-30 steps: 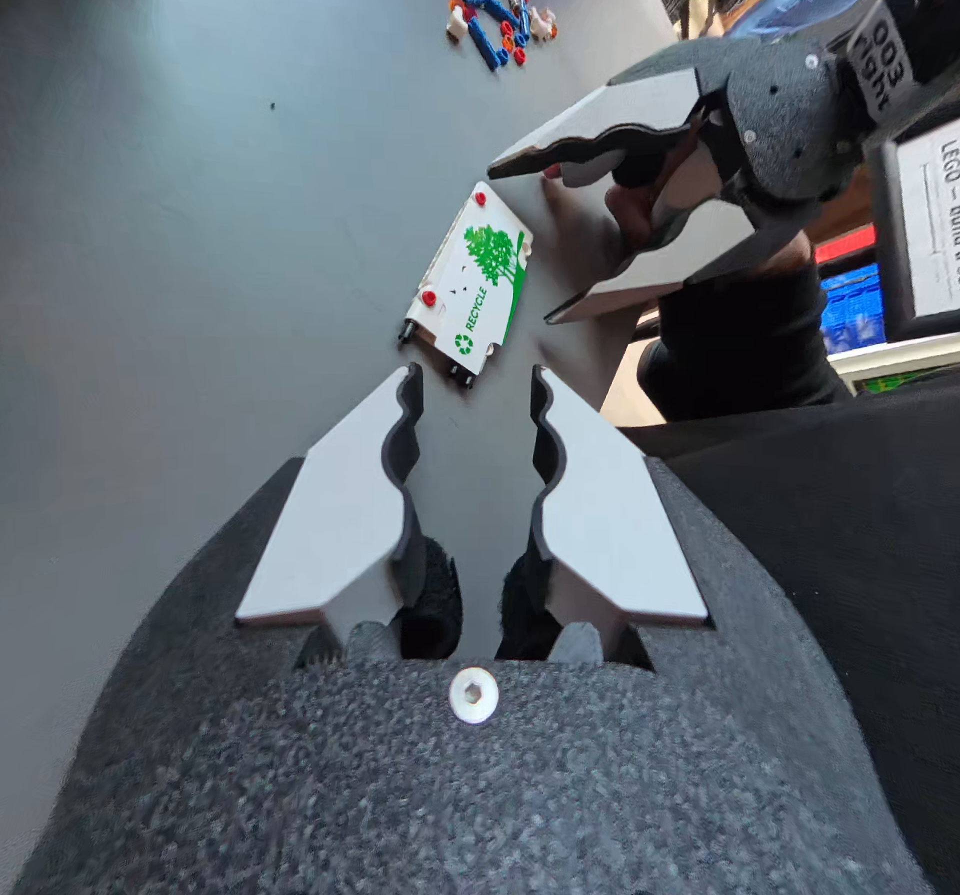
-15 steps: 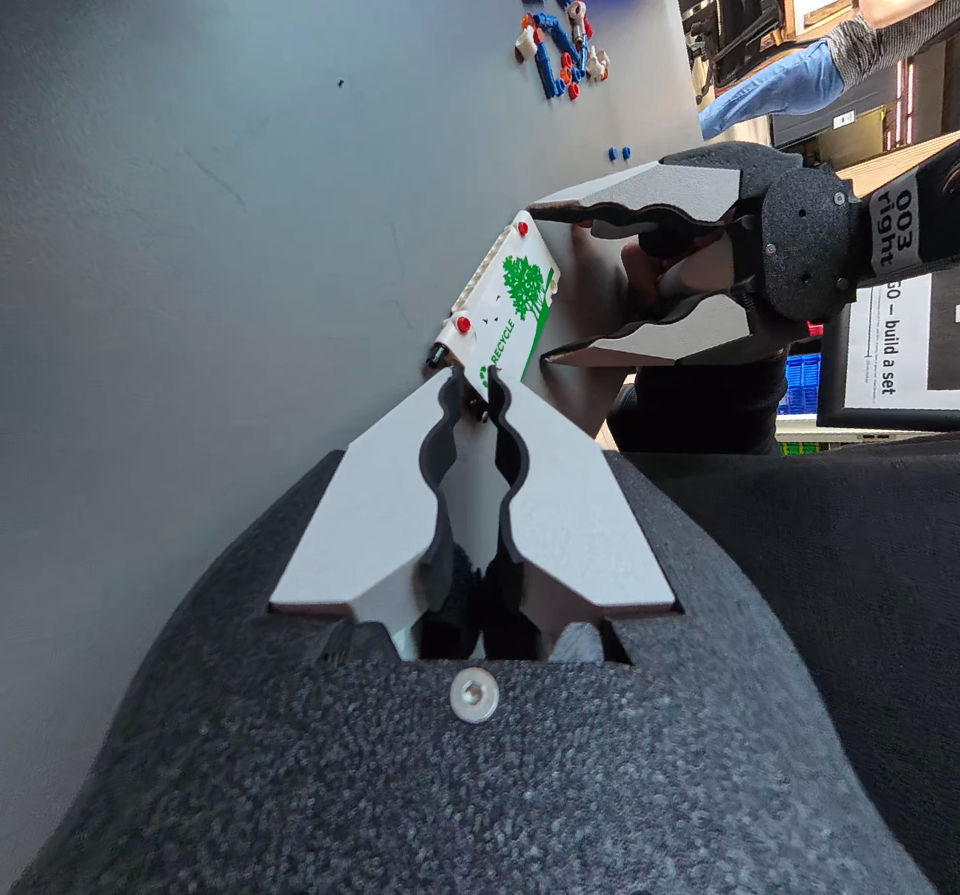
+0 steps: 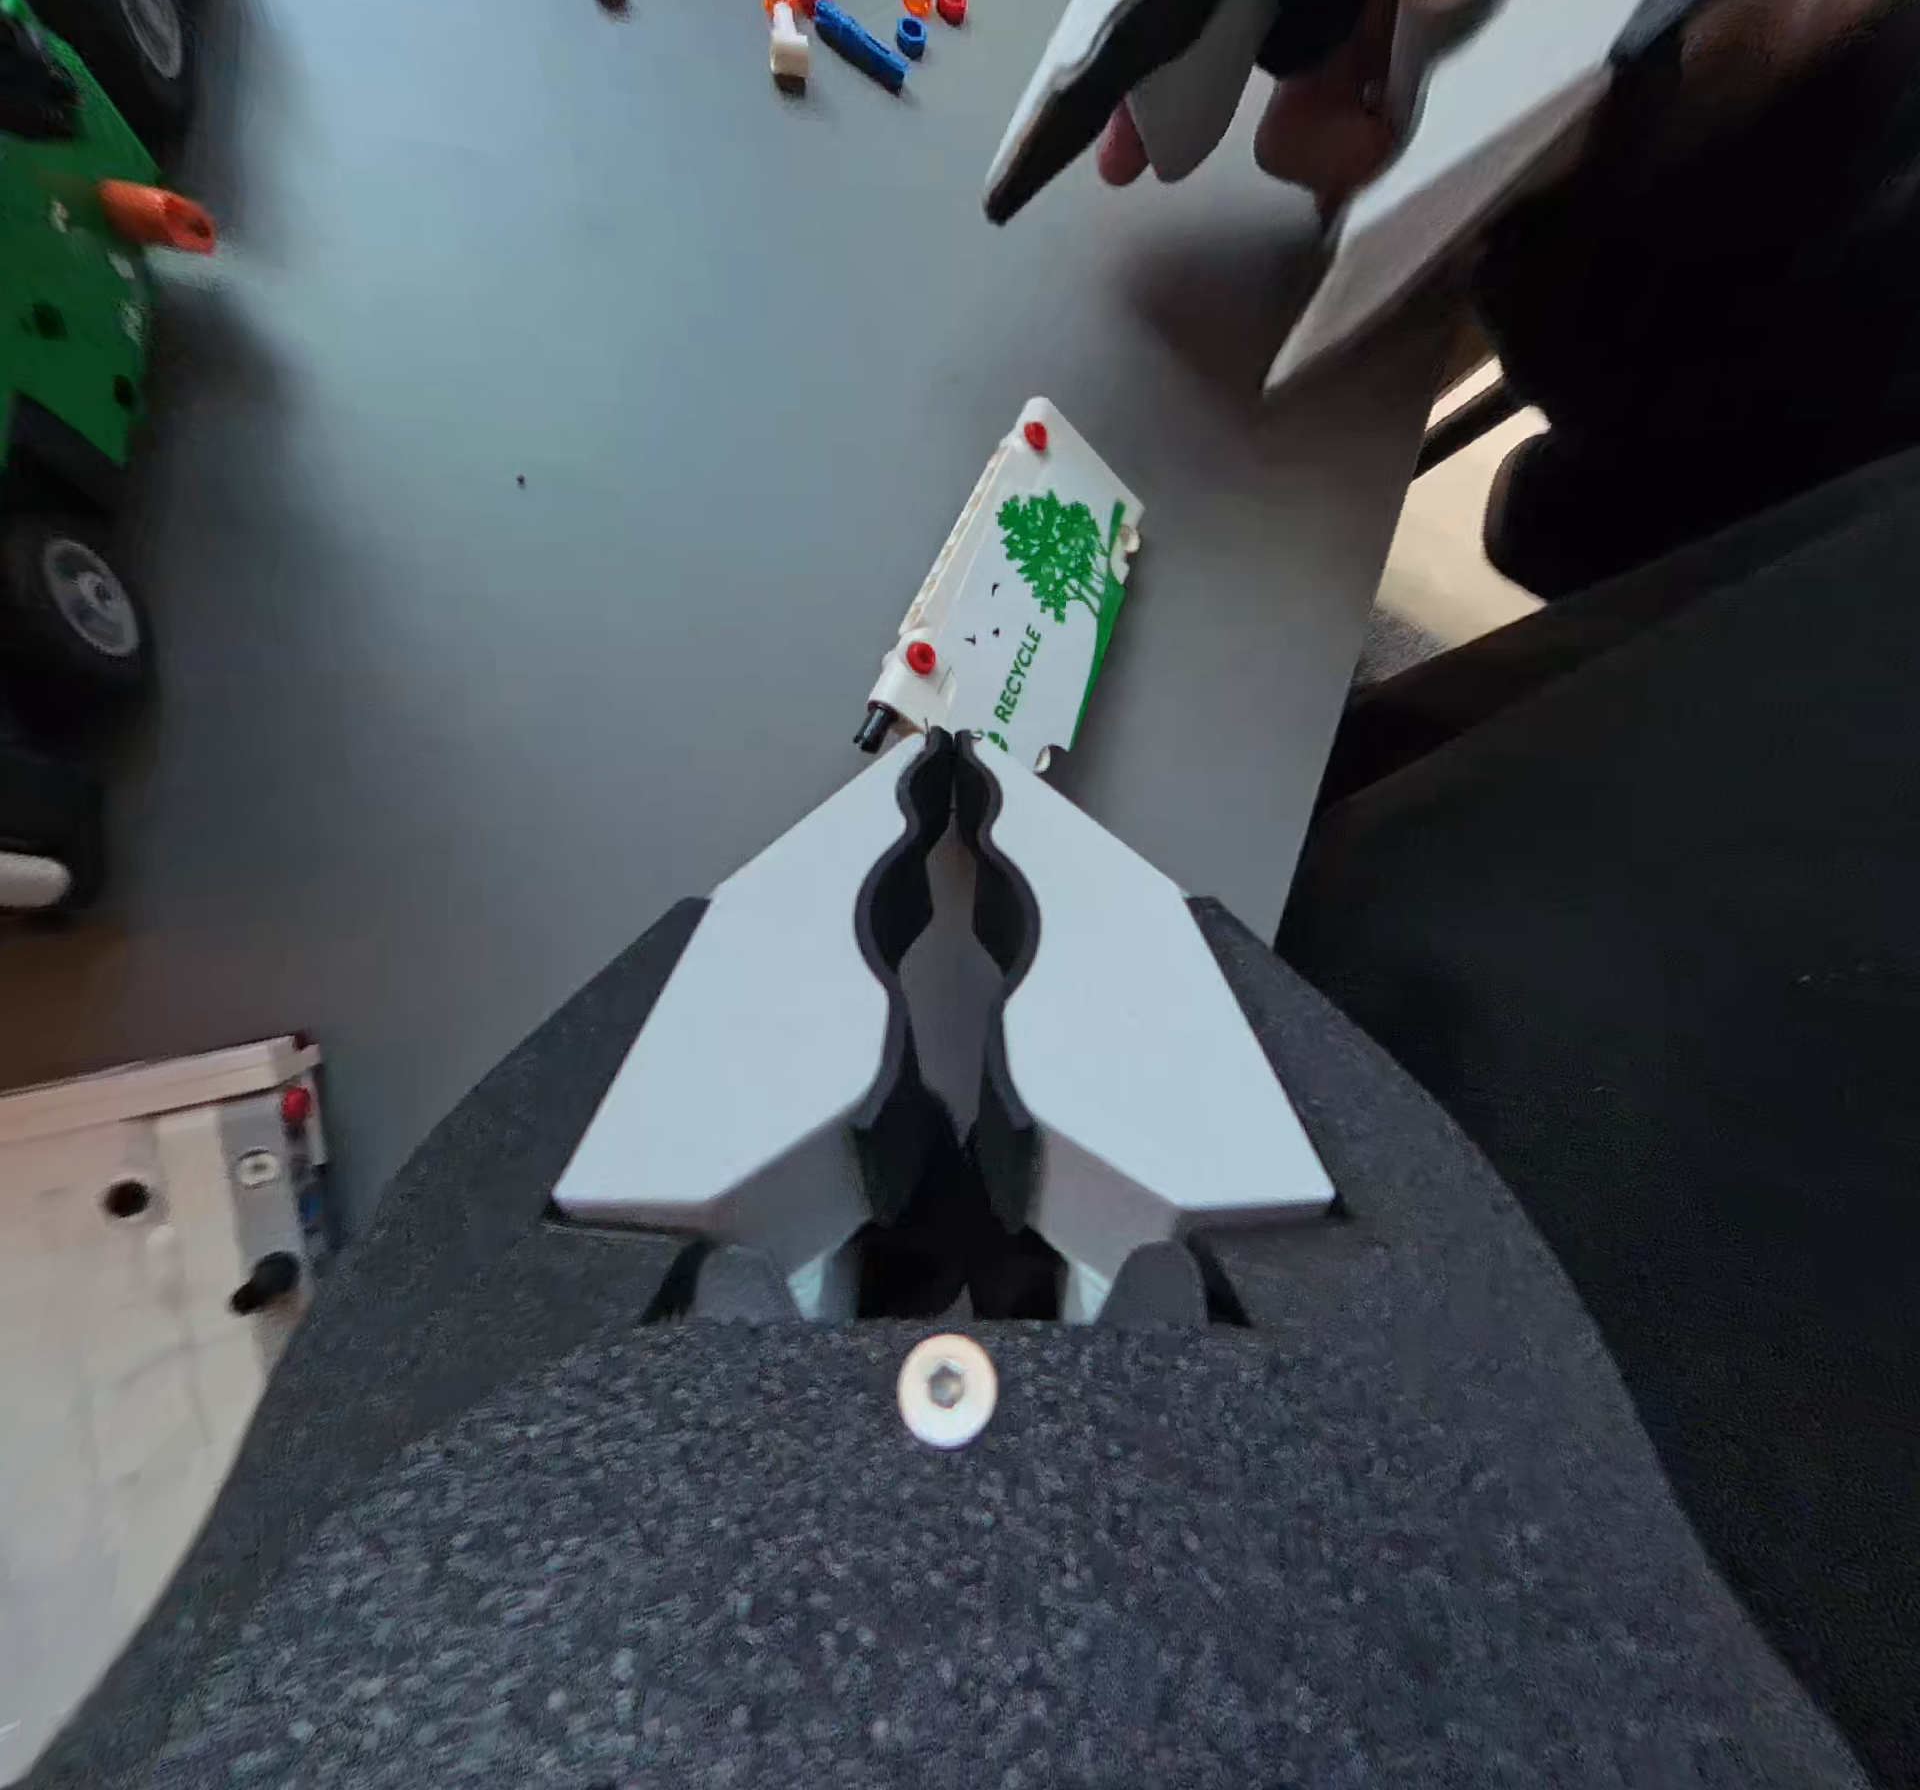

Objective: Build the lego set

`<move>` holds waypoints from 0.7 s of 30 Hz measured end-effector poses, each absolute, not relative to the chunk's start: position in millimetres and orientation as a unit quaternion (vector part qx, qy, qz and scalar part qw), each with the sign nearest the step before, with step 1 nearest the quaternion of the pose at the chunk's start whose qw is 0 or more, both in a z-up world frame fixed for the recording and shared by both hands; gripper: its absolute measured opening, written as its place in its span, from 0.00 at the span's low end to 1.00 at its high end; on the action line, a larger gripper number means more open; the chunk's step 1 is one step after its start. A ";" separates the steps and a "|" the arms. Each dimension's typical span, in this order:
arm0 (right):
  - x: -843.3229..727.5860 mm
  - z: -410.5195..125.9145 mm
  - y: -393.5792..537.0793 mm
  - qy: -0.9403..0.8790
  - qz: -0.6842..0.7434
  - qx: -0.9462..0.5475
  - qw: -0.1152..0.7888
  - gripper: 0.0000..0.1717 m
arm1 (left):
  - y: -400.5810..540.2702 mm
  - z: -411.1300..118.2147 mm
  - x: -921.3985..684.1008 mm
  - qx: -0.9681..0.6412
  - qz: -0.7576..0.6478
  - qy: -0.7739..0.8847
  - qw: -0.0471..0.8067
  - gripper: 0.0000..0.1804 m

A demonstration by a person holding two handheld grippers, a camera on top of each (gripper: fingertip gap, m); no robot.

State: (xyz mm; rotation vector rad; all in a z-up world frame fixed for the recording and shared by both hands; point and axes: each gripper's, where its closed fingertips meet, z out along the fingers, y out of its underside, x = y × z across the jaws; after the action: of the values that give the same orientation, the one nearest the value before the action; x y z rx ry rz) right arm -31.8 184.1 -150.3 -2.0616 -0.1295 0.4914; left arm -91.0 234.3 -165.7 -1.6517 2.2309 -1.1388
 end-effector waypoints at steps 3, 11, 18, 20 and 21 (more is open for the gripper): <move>-23.9 -131.3 185.5 -0.030 0.284 -0.812 0.509 0.33 | 240.7 -160.2 -92.1 -0.488 -0.349 0.792 0.116 0.00; -60.2 -127.8 218.7 -0.070 0.411 -0.786 0.456 0.24 | 234.9 -139.5 -92.4 -0.334 -0.299 0.864 0.231 0.00; -88.0 -132.0 228.3 -0.145 0.413 -0.801 0.408 0.16 | 229.5 -129.4 -97.1 -0.302 -0.292 0.872 0.250 0.00; -92.8 -130.3 228.9 -0.158 0.412 -0.800 0.407 0.12 | 227.2 -127.7 -98.2 -0.297 -0.294 0.873 0.252 0.00; -94.5 -127.3 229.6 -0.160 0.415 -0.796 0.411 0.09 | 226.6 -127.8 -98.7 -0.295 -0.292 0.874 0.252 0.00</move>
State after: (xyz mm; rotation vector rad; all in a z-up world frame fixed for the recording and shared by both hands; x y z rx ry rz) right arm -94.5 229.6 -127.3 -2.0040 -0.4019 1.0438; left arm -98.7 226.6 -127.8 -0.8026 2.3770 -0.7942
